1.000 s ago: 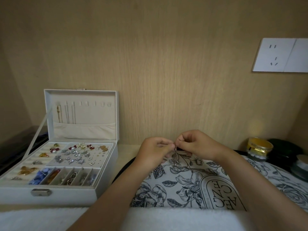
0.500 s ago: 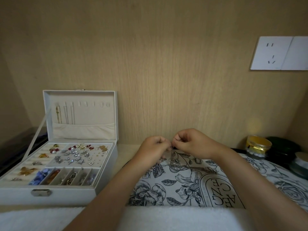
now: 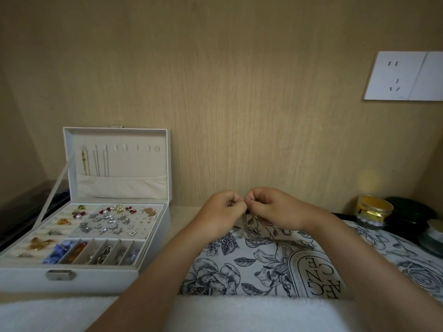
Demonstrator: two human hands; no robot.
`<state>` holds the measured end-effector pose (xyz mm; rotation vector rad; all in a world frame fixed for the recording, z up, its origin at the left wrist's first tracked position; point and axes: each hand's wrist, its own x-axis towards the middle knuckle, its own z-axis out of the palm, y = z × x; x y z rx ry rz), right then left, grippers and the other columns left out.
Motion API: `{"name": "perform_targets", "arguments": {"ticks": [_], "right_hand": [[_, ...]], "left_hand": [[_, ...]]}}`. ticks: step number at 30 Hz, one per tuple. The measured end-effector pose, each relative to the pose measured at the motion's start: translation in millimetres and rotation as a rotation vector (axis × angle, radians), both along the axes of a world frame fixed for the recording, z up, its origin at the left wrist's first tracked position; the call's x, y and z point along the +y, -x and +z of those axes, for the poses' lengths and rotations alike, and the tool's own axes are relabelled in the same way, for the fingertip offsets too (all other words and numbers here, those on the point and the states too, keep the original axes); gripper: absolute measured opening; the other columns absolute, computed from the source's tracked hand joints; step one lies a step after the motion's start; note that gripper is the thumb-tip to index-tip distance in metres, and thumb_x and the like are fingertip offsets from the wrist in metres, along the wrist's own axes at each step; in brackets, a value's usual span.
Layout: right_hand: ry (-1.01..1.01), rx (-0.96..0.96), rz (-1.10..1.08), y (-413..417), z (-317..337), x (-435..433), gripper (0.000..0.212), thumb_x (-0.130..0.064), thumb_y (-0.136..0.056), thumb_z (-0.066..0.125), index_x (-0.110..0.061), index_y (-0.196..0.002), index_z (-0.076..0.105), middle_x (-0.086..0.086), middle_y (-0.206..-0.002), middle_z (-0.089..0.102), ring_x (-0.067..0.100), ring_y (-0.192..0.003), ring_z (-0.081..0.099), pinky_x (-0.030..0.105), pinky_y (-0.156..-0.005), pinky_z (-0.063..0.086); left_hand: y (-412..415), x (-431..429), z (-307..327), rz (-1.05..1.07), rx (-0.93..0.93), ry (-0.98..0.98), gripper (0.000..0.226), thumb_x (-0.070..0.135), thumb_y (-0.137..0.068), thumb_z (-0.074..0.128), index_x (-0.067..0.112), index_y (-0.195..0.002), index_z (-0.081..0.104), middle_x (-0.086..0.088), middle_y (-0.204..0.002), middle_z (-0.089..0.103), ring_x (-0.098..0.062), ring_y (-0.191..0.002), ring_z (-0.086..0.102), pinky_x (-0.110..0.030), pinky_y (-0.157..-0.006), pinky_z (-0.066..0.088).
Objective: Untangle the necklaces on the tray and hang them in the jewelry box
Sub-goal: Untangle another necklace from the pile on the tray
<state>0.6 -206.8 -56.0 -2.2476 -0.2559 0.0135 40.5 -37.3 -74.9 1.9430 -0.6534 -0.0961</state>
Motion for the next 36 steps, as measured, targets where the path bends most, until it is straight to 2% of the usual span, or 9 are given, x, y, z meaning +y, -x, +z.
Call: {"name": "perform_targets", "arguments": {"ticks": [5,9,13,17,20,23,26,31,36], "right_hand": [[-0.211,0.052,-0.009,-2.3,-6.4,-6.7,0.021,-0.028,-0.094,0.067,-0.013,-0.107,0.072,0.002,-0.096,0.074,0.012,-0.080,0.066,0.025,-0.079,0.053],[-0.321,-0.012,-0.066,-2.8,-8.9,-5.7,0.010,-0.017,-0.085,0.076,-0.009,-0.090,0.078,0.005,-0.084,0.077,0.006,-0.074,0.068,0.018,-0.072,0.052],[-0.299,-0.006,-0.065,-3.4,-11.5,-4.3,0.013,-0.021,-0.087,0.075,-0.007,-0.088,0.076,0.011,-0.084,0.072,0.017,-0.078,0.061,0.032,-0.083,0.052],[-0.350,0.103,0.064,-2.5,-8.3,1.2,0.047,-0.033,-0.085,0.066,0.012,-0.097,0.063,0.013,-0.085,0.058,0.023,-0.080,0.053,0.035,-0.084,0.046],[-0.426,0.142,0.077,-0.6,-6.0,7.7,0.043,-0.045,-0.071,0.058,-0.004,-0.082,0.055,0.008,-0.079,0.051,0.024,-0.081,0.047,0.038,-0.082,0.042],[-0.443,0.142,0.077,-0.6,-6.5,5.8,0.026,-0.037,-0.081,0.054,-0.014,-0.070,0.048,0.001,-0.073,0.049,0.021,-0.078,0.047,0.038,-0.083,0.040],[-0.562,0.195,0.094,-2.8,-11.8,4.0,0.024,-0.031,-0.085,0.052,-0.008,-0.085,0.057,0.004,-0.080,0.055,0.024,-0.085,0.052,0.040,-0.084,0.046],[-0.774,0.237,-0.026,-4.9,-16.8,-1.4,0.024,-0.023,-0.101,0.047,-0.001,-0.099,0.056,0.017,-0.086,0.059,0.027,-0.069,0.061,0.043,-0.067,0.053],[-0.518,0.118,-0.116,-2.5,-14.3,-7.5,0.020,-0.029,-0.101,0.054,-0.011,-0.094,0.057,0.005,-0.088,0.066,0.012,-0.048,0.043,0.020,-0.040,0.027]], "left_hand": [[-3.5,4.8,1.4,-0.031,-0.010,0.033,0.025,0.023,-0.099,0.055,0.024,-0.077,0.066,0.016,-0.057,0.058,0.003,-0.052,0.050,-0.014,-0.053,0.041],[-5.8,8.7,3.8,-0.055,-0.017,0.004,0.025,0.027,-0.098,0.058,0.022,-0.075,0.068,0.014,-0.057,0.061,-0.006,-0.052,0.049,-0.020,-0.052,0.039],[-11.9,17.6,8.6,-0.120,-0.043,-0.096,0.021,0.029,-0.097,0.059,0.020,-0.083,0.070,0.012,-0.067,0.064,-0.001,-0.056,0.053,-0.017,-0.057,0.042],[-15.6,20.8,12.0,-0.161,0.050,-0.201,0.024,0.037,-0.092,0.053,0.025,-0.074,0.064,0.015,-0.062,0.055,-0.004,-0.058,0.049,-0.025,-0.064,0.041],[-16.2,20.6,16.0,-0.176,0.242,-0.011,0.019,0.041,-0.066,0.055,0.023,-0.071,0.060,0.005,-0.073,0.058,-0.016,-0.074,0.051,-0.037,-0.083,0.039],[-16.8,21.6,11.5,-0.310,0.423,0.298,0.011,0.028,-0.075,0.051,0.018,-0.077,0.055,0.002,-0.079,0.057,-0.016,-0.079,0.052,-0.033,-0.083,0.041],[-13.2,18.1,5.1,-0.378,0.586,0.512,0.010,0.021,-0.082,0.048,0.013,-0.075,0.048,-0.005,-0.080,0.056,-0.020,-0.079,0.054,-0.036,-0.087,0.043],[-13.1,16.1,8.5,-0.240,0.645,0.646,0.029,0.020,-0.091,0.039,0.019,-0.062,0.035,0.000,-0.057,0.036,-0.022,-0.064,0.044,-0.036,-0.080,0.041],[-14.7,20.3,6.7,-0.075,0.486,0.453,0.039,0.020,-0.097,0.050,0.019,-0.060,0.039,0.008,-0.040,0.030,-0.017,-0.061,0.051,-0.042,-0.104,0.035]]}}
